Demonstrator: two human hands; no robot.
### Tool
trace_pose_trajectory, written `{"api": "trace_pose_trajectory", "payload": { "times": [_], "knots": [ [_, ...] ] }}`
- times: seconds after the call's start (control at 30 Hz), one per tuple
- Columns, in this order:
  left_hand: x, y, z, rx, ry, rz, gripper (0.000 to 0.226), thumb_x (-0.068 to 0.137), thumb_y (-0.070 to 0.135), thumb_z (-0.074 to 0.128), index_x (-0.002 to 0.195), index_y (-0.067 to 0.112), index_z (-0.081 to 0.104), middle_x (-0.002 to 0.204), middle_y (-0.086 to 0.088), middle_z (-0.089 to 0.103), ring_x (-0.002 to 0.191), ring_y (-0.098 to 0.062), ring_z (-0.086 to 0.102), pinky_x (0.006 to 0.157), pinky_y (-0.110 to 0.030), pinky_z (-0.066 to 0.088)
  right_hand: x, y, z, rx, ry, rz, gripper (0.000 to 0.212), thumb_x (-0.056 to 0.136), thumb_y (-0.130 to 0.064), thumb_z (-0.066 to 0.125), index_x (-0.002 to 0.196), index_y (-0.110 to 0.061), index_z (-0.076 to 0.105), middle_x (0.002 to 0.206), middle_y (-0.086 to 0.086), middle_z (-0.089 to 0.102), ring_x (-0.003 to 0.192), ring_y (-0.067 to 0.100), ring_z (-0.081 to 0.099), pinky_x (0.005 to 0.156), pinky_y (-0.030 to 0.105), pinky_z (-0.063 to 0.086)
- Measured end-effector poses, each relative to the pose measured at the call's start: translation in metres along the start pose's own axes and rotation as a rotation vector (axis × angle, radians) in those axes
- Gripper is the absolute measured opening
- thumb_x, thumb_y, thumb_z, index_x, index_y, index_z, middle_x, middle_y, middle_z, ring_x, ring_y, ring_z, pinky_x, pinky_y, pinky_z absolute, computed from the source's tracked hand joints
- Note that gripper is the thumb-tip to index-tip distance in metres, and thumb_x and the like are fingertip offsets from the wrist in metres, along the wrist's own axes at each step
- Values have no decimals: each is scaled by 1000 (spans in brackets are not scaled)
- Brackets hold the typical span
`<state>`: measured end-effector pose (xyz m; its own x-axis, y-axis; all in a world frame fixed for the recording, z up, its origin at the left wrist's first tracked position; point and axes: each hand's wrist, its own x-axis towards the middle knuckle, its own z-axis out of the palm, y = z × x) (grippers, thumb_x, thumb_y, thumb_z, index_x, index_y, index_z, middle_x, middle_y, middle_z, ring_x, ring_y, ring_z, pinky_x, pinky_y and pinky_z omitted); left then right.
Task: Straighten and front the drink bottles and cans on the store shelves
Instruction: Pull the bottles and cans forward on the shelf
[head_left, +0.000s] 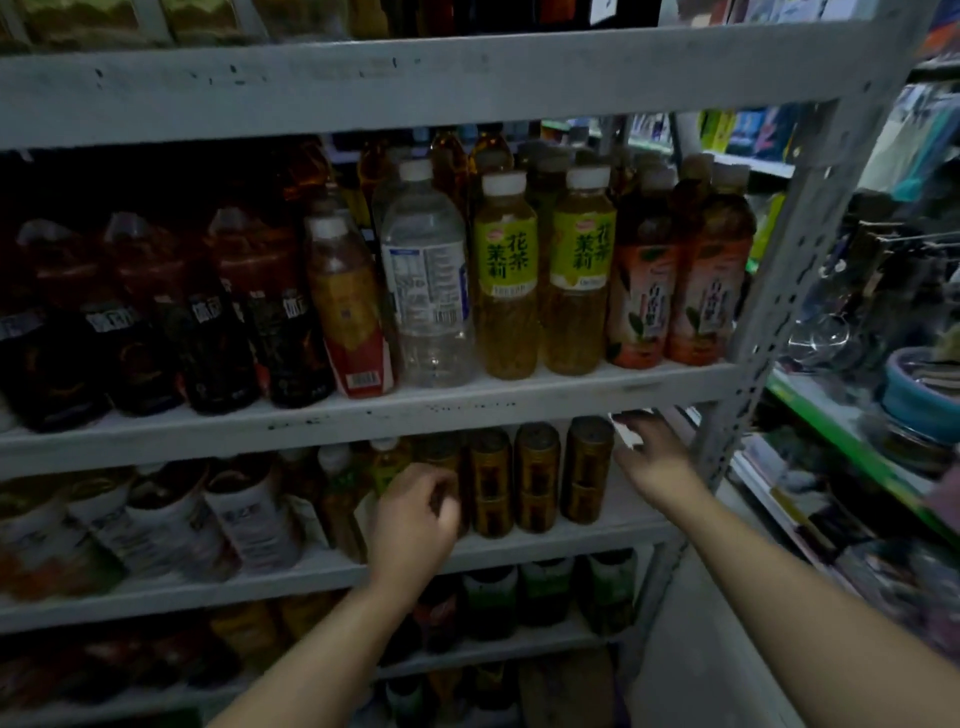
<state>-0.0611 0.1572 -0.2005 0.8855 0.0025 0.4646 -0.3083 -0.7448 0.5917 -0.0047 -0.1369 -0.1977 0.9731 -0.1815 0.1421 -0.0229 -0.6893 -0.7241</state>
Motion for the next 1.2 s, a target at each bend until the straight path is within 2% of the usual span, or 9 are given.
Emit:
{"api": "trace_pose_trajectory", "payload": {
  "times": [0.1, 0.2, 0.27, 0.43, 0.6, 0.73, 0.93, 1.07, 1.2],
  "knots": [
    [10, -1, 1, 95, -45, 77, 28, 81, 15, 64, 108, 18, 68, 117, 7, 58, 107, -10, 54, 90, -22, 42, 22, -12, -8, 139, -217, 126, 57, 85, -34, 64, 137, -25, 43, 134, -7, 47, 119, 15, 46, 86, 27, 37],
    [19, -4, 1, 170, -30, 175, 27, 79, 15, 66, 106, 16, 70, 119, 3, 59, 109, -14, 55, 89, -21, 39, 30, -18, -13, 255, -367, 129, 37, 78, -38, 71, 111, -37, 56, 124, -9, 56, 102, 9, 51, 88, 30, 42],
    [24, -8, 2, 208, -67, 138, 31, 81, 19, 62, 111, 17, 67, 123, 2, 57, 112, -17, 53, 87, -22, 38, 31, -19, -10, 205, -338, 77, 26, 79, -33, 70, 101, -37, 57, 116, -2, 60, 96, 11, 54, 85, 31, 44],
    [29, -20, 4, 239, -124, 28, 38, 86, 27, 54, 123, 20, 60, 129, 4, 51, 118, -16, 47, 89, -27, 38, 31, -19, 6, 99, -170, 65, 31, 85, -26, 63, 114, -18, 60, 112, 6, 60, 99, 23, 55, 84, 37, 49],
    [28, -24, 2, 205, -111, 23, 39, 86, 26, 55, 124, 19, 59, 125, 3, 52, 115, -16, 49, 89, -26, 39, 28, -15, 8, 240, -202, 99, 10, 81, -32, 63, 90, -29, 63, 107, 2, 63, 93, 17, 56, 84, 37, 49],
    [27, -27, 3, 175, -111, 19, 39, 87, 25, 55, 125, 18, 58, 123, 2, 51, 114, -17, 49, 86, -24, 37, 29, -6, 4, 298, -220, 113, 44, 76, -36, 74, 117, -26, 60, 115, -4, 60, 103, 16, 56, 90, 37, 49],
    [26, -30, 5, 150, -112, 8, 38, 87, 26, 54, 125, 19, 57, 125, 3, 51, 115, -16, 48, 87, -24, 38, 30, -3, 15, 209, -161, 147, 67, 63, -49, 79, 119, -19, 56, 112, 0, 60, 102, 20, 56, 87, 38, 50],
    [26, -31, 3, 136, -74, 29, 37, 87, 23, 55, 123, 19, 58, 122, 5, 52, 111, -13, 49, 84, -22, 35, 24, -2, 17, 247, -272, 167, 58, 70, -58, 67, 119, -32, 50, 115, -7, 54, 105, 18, 51, 82, 36, 46],
    [22, -35, 2, 109, -58, 34, 36, 86, 20, 56, 122, 17, 59, 122, 2, 54, 111, -13, 51, 85, -21, 36, 25, 11, 16, 438, -317, 260, 61, 76, -44, 72, 130, -30, 48, 123, -4, 56, 109, 20, 54, 83, 42, 49]
  ]
}}
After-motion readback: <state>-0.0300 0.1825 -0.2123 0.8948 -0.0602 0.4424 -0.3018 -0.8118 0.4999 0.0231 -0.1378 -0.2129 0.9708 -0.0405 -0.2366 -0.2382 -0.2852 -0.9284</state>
